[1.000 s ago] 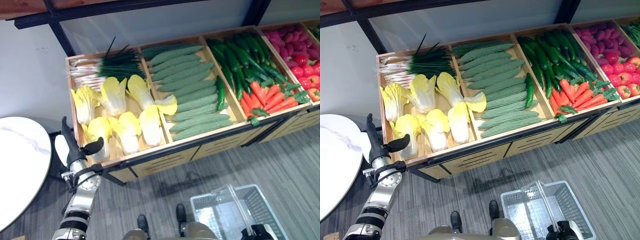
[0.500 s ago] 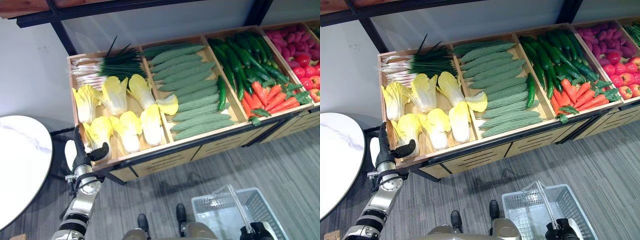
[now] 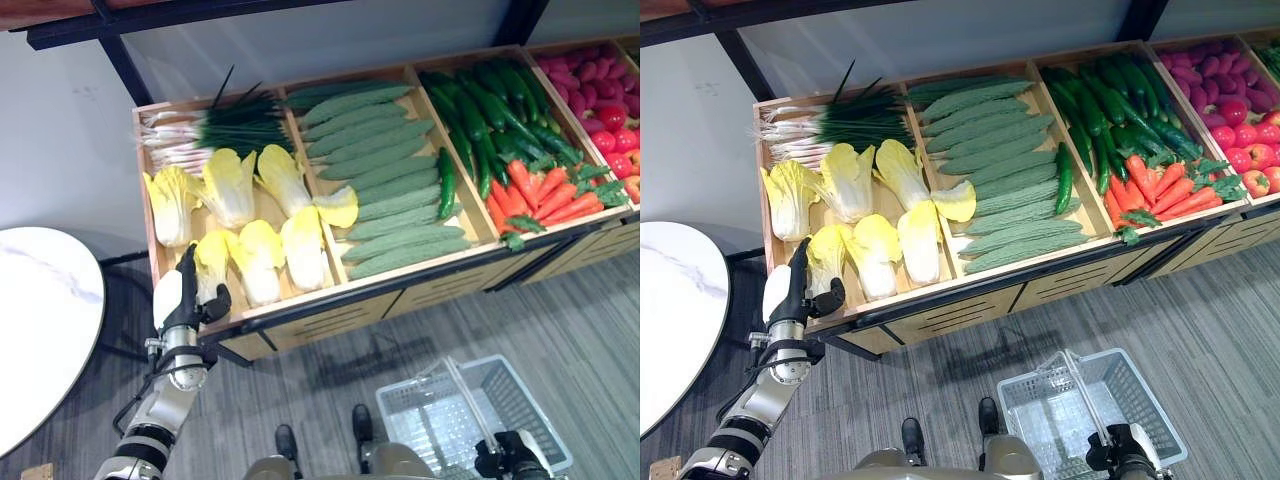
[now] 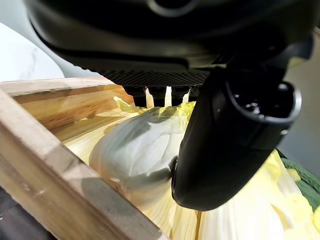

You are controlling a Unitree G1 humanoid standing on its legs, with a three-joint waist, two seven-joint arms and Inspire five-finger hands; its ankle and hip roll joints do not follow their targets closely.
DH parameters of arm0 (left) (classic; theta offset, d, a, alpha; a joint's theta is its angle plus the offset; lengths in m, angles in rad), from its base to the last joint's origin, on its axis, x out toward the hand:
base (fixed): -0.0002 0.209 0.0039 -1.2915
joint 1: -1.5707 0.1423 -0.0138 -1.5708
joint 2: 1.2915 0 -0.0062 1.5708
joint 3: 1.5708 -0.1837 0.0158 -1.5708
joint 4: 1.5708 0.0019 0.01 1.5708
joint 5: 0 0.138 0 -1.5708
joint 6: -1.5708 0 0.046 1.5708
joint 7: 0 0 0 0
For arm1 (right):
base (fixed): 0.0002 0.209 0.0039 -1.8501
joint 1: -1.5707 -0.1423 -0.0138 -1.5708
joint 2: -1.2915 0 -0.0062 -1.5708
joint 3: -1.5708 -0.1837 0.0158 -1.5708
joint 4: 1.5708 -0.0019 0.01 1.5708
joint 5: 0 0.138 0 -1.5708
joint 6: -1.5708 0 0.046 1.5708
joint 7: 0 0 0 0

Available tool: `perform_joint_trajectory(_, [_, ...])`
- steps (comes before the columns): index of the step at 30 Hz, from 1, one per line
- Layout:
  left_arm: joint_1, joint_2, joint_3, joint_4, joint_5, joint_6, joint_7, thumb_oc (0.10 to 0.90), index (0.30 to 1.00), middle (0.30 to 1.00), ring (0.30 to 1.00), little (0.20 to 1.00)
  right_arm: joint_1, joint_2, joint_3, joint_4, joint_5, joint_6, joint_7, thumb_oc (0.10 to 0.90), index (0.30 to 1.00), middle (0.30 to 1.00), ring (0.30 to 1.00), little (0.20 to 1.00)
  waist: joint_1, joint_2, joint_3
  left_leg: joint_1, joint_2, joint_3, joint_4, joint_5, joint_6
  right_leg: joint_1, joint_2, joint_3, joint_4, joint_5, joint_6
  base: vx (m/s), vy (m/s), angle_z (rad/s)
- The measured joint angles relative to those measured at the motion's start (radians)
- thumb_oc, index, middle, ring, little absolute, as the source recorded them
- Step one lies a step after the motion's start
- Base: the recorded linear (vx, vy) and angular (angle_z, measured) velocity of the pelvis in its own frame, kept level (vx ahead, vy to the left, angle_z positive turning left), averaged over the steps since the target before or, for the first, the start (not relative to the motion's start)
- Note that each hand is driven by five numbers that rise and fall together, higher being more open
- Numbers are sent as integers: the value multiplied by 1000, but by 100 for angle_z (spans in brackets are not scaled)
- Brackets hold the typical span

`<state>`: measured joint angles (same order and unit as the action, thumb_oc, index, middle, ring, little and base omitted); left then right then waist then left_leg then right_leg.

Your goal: Get the vegetables into the basket

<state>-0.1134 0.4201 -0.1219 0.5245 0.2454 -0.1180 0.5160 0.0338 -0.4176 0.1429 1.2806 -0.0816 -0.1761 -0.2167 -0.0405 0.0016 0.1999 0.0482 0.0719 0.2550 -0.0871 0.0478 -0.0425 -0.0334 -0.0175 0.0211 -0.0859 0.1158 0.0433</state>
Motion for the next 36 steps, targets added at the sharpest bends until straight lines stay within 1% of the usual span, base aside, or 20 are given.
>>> perform_joint_trajectory(2, [-1, -19, 19, 11, -21, -1, 2, 900, 1000, 1000, 1000, 1000, 0, 0, 0, 0, 0, 1, 0, 400, 300, 300, 300, 300, 1, 0, 0, 1, 0, 0, 0, 0, 0, 1, 0, 0, 0, 0, 1, 0, 0, 0])
perform_joint_trajectory(4, [-7, -59, 46, 36, -60, -1, 9, 900, 1000, 1000, 1000, 1000, 0, 0, 0, 2, -2, 2, 0, 400, 300, 300, 300, 300, 0, 0, 0, 1, 0, 0, 0, 1, 0, 2, 0, 0, 0, -4, 5, 0, 0, 0])
perform_joint_trajectory(6, [-11, -65, 49, 89, -65, -12, 19, 900, 1000, 1000, 1000, 1000, 2, -1, 0, 1, -3, 6, 0, 400, 300, 300, 300, 300, -1, 1, -1, 1, 0, 0, 0, 1, 0, 1, 0, 0, 0, -3, 5, 0, 0, 0])
perform_joint_trajectory(8, [-34, -79, 42, 149, -70, -20, 29, 900, 1000, 1000, 1000, 1000, 1, -2, 0, 1, -6, 16, 0, 400, 300, 300, 300, 300, -1, 6, -4, 0, 0, 1, 0, 0, 0, -1, 0, 2, 0, -3, 5, 0, 0, 0])
perform_joint_trajectory(10, [-47, -80, 34, 164, -70, -20, 31, 900, 1000, 1000, 1000, 1000, 0, -3, 0, 2, -21, 21, 0, 400, 300, 300, 300, 300, 0, 11, -7, -4, 1, 0, 0, 0, 0, -5, 1, 2, 0, -2, 6, 0, 0, 0])
perform_joint_trajectory(11, [-50, -82, 32, 178, -69, -21, 25, 900, 1000, 1000, 1000, 1000, -2, -4, 1, 3, -22, 22, 0, 400, 300, 300, 300, 300, 0, 9, -6, -5, 1, 1, 0, 0, 0, -7, 1, 2, 0, -2, 6, 0, 0, 0])
perform_joint_trajectory(13, [-82, -83, 11, 239, -70, -21, 22, 900, 1000, 1000, 1000, 1000, -9, -11, 4, 9, -31, 32, 4, 400, 300, 300, 300, 300, 0, 18, -11, -5, 0, 2, 0, 1, 0, -7, 1, 3, 0, -2, 6, 0, 0, 0])
perform_joint_trajectory(14, [-84, -83, 11, 241, -70, -19, 13, 818, 885, 885, 885, 885, -9, -13, 3, 8, -31, 35, 4, 400, 300, 300, 300, 300, 0, 23, -14, -5, 1, 3, 0, 0, 0, -8, 1, 4, 0, -2, 6, -13, 33, -3])
perform_joint_trajectory(15, [-92, -83, 5, 261, -69, -19, 4, 712, 736, 736, 736, 736, -14, -15, 4, 8, -31, 36, 4, 400, 300, 300, 300, 300, -1, 26, -15, -6, 1, 3, 0, -1, -3, -11, 1, 5, 0, -2, 6, -16, 40, -2])
perform_joint_trajectory(16, [-122, -79, -17, 307, -69, -21, 3, 539, 495, 495, 495, 495, -26, -25, 27, 12, -38, 42, 11, 400, 300, 300, 300, 300, 1, 30, -15, -10, 1, 3, 0, -2, -7, -16, 1, 5, -1, -3, 4, -18, 43, -2])
perform_joint_trajectory(17, [-157, -79, -27, 338, -68, -23, 3, 400, 300, 300, 300, 300, -31, -37, 43, 12, -43, 46, 20, 400, 300, 300, 300, 300, 3, 32, -16, -13, 0, 5, 0, -2, -7, -22, 1, 7, -1, -4, 3, -19, 44, -2])
perform_joint_trajectory(20, [-213, -74, -35, 402, -69, -24, -11, 400, 300, 300, 300, 300, -48, -54, 64, 12, -62, 51, 21, 400, 300, 300, 300, 300, 8, 39, -19, -15, 0, 9, 0, -5, -6, -26, 0, 9, 0, -4, 2, -2, 29, -5])
perform_joint_trajectory(21, [-256, -72, -24, 459, -75, -31, -13, 400, 300, 300, 300, 300, -64, -61, 73, 10, -68, 51, 21, 400, 300, 300, 300, 300, 13, 40, -20, -21, 2, 20, 2, -14, -16, -34, 0, 14, 1, -4, 2, 13, 24, -11])
perform_joint_trajectory(24, [-297, -54, -19, 486, -108, -33, -36, 400, 300, 300, 300, 300, -80, -62, 84, 9, -70, 51, 26, 400, 300, 300, 300, 300, 19, 40, -20, -30, 4, 34, 0, -15, -18, -48, 0, 15, 3, -4, 3, 26, 25, -9])
perform_joint_trajectory(26, [-354, -42, 17, 577, -151, -38, -78, 400, 300, 300, 300, 300, -95, -64, 112, 10, -79, 55, 37, 400, 300, 300, 300, 300, 16, 39, -21, -21, 4, 49, -5, -15, -18, -50, 0, 22, 4, -4, 3, 41, 22, -23])
perform_joint_trajectory(29, [-357, -36, 75, 607, -182, -39, -85, 400, 300, 300, 300, 300, -95, -64, 122, 8, -83, 54, 46, 400, 300, 300, 300, 300, 2, 36, -26, -20, 5, 58, -5, -15, -18, -49, 0, 22, 3, -4, 3, 27, 8, -15])
perform_joint_trajectory(32, [-359, -33, 128, 643, -272, -39, -94, 400, 300, 300, 300, 300, -78, -64, 122, 10, -101, 54, 48, 400, 300, 300, 300, 300, -6, 25, -46, -9, 8, 61, -5, -15, -18, -44, 2, 22, 4, -2, 6, 42, -6, -10])
perform_joint_trajectory(35, [-350, -54, 164, 590, -383, -23, -68, 400, 300, 300, 300, 300, -56, -60, 121, 30, -101, 55, 45, 400, 300, 300, 300, 300, -5, 19, -64, -4, 11, 60, 0, -14, -16, -36, 2, 13, 4, -2, 6, 7, -6, 4])
perform_joint_trajectory(36, [-303, -64, 155, 520, -422, -21, -34, 400, 300, 300, 300, 300, -37, -58, 119, 31, -101, 54, 45, 400, 300, 300, 300, 300, -6, 11, -68, -3, 11, 59, 2, -8, -13, -32, 1, 6, 3, 11, 4, 12, -34, 5])
